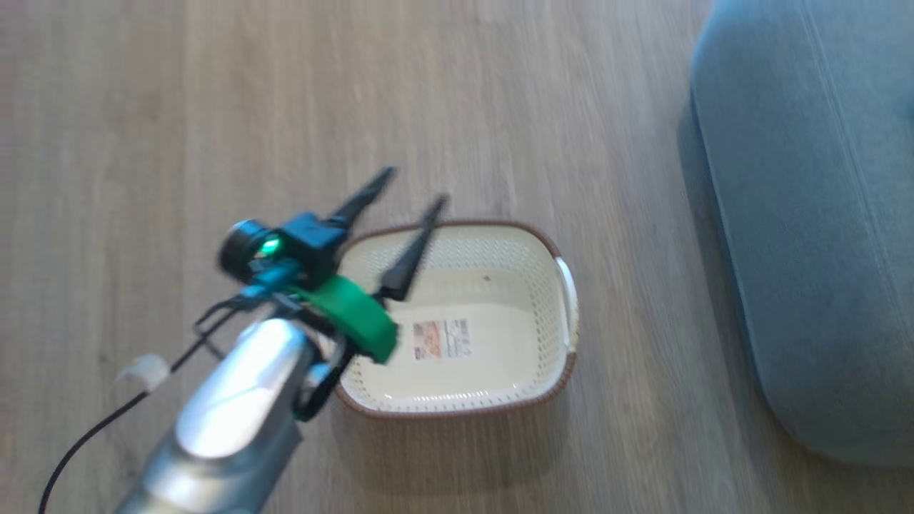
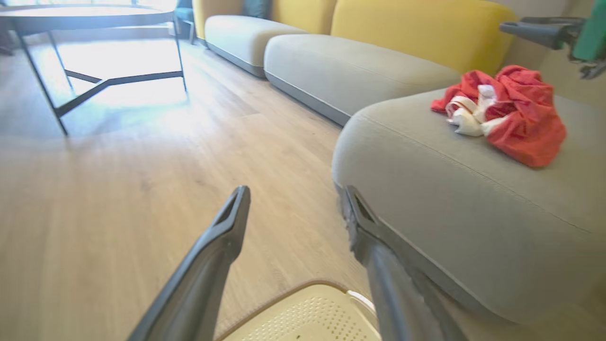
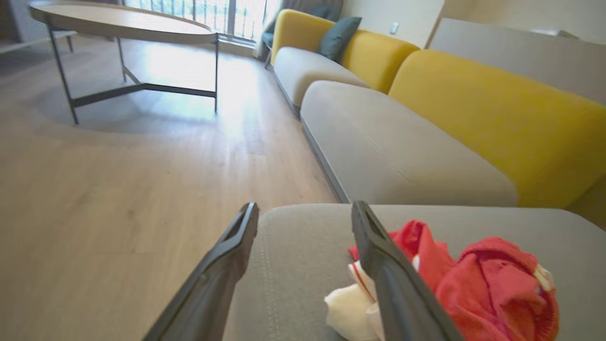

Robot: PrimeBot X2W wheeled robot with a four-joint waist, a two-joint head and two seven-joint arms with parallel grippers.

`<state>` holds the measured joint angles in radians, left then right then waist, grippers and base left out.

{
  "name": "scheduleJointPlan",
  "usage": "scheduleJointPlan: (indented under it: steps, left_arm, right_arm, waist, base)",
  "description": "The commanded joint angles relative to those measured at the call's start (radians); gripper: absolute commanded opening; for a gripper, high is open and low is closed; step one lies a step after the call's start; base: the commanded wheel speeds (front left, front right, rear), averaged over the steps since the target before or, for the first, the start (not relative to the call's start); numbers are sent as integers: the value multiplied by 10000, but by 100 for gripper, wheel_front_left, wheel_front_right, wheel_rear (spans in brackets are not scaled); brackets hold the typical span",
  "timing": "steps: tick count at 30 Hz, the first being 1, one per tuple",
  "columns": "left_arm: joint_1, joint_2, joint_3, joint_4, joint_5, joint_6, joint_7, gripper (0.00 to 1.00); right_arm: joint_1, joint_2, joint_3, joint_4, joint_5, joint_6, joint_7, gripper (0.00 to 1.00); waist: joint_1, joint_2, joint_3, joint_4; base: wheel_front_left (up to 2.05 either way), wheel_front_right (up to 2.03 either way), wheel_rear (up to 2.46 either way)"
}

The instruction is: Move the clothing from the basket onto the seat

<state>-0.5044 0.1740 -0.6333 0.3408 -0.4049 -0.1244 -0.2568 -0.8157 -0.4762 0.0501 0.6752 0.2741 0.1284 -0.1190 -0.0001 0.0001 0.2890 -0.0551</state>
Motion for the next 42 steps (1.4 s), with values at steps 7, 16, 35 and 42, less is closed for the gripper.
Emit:
scheduleJointPlan:
  steps: [7,16,35,42]
  left_arm:
    - [684,170,2566,178,685,222,-49,100]
    - [2296,71,4926,194,1381,616,-49,100]
    - [5119,-930,6934,-1129,2687,654,-49,100]
    - [5370,-1135,6967,-1446,2918,628,-49,100]
  right_arm:
    - [2222,259,472,-2494,1117,23,-304,100]
    - [4858,1420,-66,-3821,1134,23,-1058,100]
    - [7987,3202,-654,-4788,-147,23,-1423,100]
    - [8187,3503,-385,-5109,-506,23,-1426,100]
  waist:
    - [1,-1,-1222,836]
    - [1,-1,-2384,1186]
    - [1,-1,-3178,1140]
    - [1,-1,-3184,1143]
  base:
    - [0,0,0]
    - [0,0,0]
    - [0,0,0]
    - [0,0,0]
